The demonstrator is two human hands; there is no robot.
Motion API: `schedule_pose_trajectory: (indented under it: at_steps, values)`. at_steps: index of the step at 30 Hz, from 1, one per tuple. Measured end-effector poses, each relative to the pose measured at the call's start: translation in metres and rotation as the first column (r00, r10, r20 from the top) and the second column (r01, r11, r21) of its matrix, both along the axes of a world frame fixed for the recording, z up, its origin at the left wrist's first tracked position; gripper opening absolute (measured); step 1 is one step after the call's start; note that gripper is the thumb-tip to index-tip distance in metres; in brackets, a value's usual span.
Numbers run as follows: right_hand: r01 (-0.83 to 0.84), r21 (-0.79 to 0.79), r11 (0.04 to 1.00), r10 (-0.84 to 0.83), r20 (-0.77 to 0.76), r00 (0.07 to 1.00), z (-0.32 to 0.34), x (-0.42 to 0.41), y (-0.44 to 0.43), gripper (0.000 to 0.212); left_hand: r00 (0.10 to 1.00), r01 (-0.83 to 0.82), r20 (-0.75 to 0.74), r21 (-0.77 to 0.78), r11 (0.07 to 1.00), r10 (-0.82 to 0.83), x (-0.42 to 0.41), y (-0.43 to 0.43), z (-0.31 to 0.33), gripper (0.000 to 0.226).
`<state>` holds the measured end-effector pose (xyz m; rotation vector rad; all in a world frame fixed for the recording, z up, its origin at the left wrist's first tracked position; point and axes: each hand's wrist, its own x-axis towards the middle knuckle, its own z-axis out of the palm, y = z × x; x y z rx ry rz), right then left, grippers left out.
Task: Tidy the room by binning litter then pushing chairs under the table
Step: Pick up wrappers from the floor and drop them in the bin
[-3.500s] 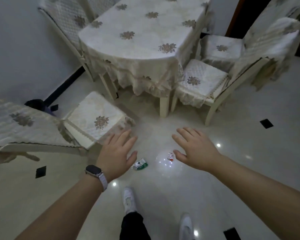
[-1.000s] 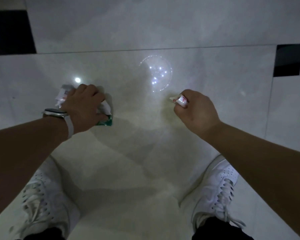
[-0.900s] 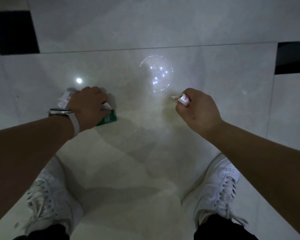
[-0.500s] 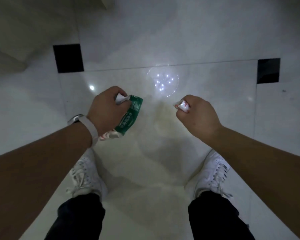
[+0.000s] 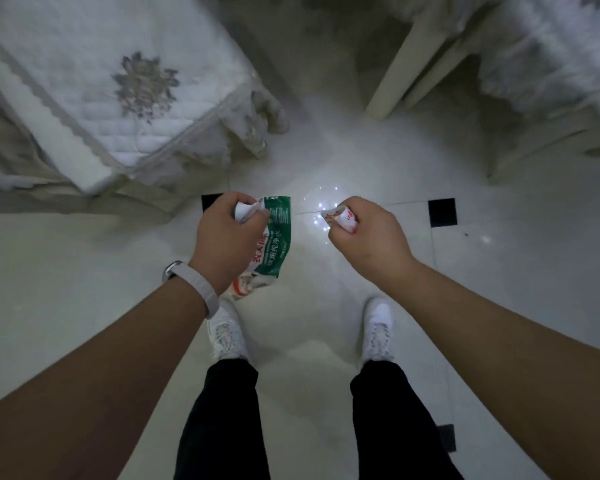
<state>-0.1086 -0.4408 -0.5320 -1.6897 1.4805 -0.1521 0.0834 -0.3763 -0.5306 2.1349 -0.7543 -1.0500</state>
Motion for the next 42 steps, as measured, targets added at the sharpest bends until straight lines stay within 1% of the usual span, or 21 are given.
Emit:
schedule_pose_trajectory:
  at_steps: [3,5,8,11,13,16,18,21,23,24,26,30,36,42]
  values:
    - [-0.016,0.009,1.0,0.015,0.06,0.998,0.061,0.005,0.004,0.009,0.999,-0.025,0.032,-0.044,0.999,0.026,-0.005,0.004,0.07,0.015]
    - [-0.027,0.0,1.0,0.027,0.096,0.995,0.102,0.004,0.007,0.009,0.996,-0.05,0.075,-0.077,0.996,0.056,-0.009,0.009,0.117,0.014]
    - [-0.103,-0.028,0.994,0.106,0.135,0.985,0.157,0.004,0.011,0.008,0.984,-0.104,0.13,-0.116,0.988,0.119,-0.016,0.024,0.182,0.011]
    - [-0.178,-0.063,0.982,0.186,0.158,0.97,0.203,0.008,0.015,0.007,0.975,-0.167,0.122,-0.14,0.976,0.185,-0.022,0.043,0.228,0.008]
    - [-0.241,-0.087,0.967,0.253,0.169,0.953,0.228,0.013,0.019,0.009,0.963,-0.223,0.11,-0.18,0.958,0.244,-0.023,0.056,0.252,0.013]
    - [-0.325,-0.111,0.939,0.339,0.158,0.927,0.259,0.027,0.026,0.011,0.941,-0.299,0.084,-0.245,0.922,0.327,-0.018,0.075,0.282,0.008]
    - [-0.353,-0.128,0.927,0.371,0.16,0.915,0.276,0.042,0.034,0.011,0.927,-0.333,0.079,-0.274,0.902,0.366,-0.008,0.091,0.296,0.011]
    - [-0.383,-0.167,0.909,0.408,0.154,0.9,0.295,0.073,0.054,0.026,0.909,-0.375,0.065,-0.307,0.875,0.412,0.016,0.117,0.31,0.017]
    - [-0.399,-0.167,0.901,0.423,0.143,0.895,0.303,0.1,0.071,0.031,0.898,-0.395,0.059,-0.326,0.859,0.435,0.04,0.136,0.316,0.019]
    - [-0.407,-0.158,0.9,0.428,0.138,0.893,0.306,0.115,0.08,0.03,0.894,-0.404,0.055,-0.334,0.852,0.445,0.054,0.148,0.318,0.019]
    - [-0.426,-0.143,0.893,0.443,0.12,0.888,0.31,0.15,0.102,0.019,0.88,-0.436,0.035,-0.336,0.835,0.474,0.087,0.173,0.321,0.016]
    - [-0.478,-0.199,0.856,0.503,0.102,0.858,0.323,0.227,0.151,0.011,0.835,-0.52,-0.002,-0.331,0.787,0.551,0.16,0.229,0.325,0.014]
    - [-0.531,-0.237,0.814,0.568,0.131,0.812,0.344,0.331,0.211,0.012,0.772,-0.604,-0.016,-0.333,0.724,0.636,0.248,0.308,0.332,0.015]
    - [-0.574,-0.267,0.774,0.617,0.119,0.778,0.359,0.394,0.249,0.013,0.734,-0.639,-0.004,-0.341,0.69,0.679,0.302,0.354,0.342,0.015]
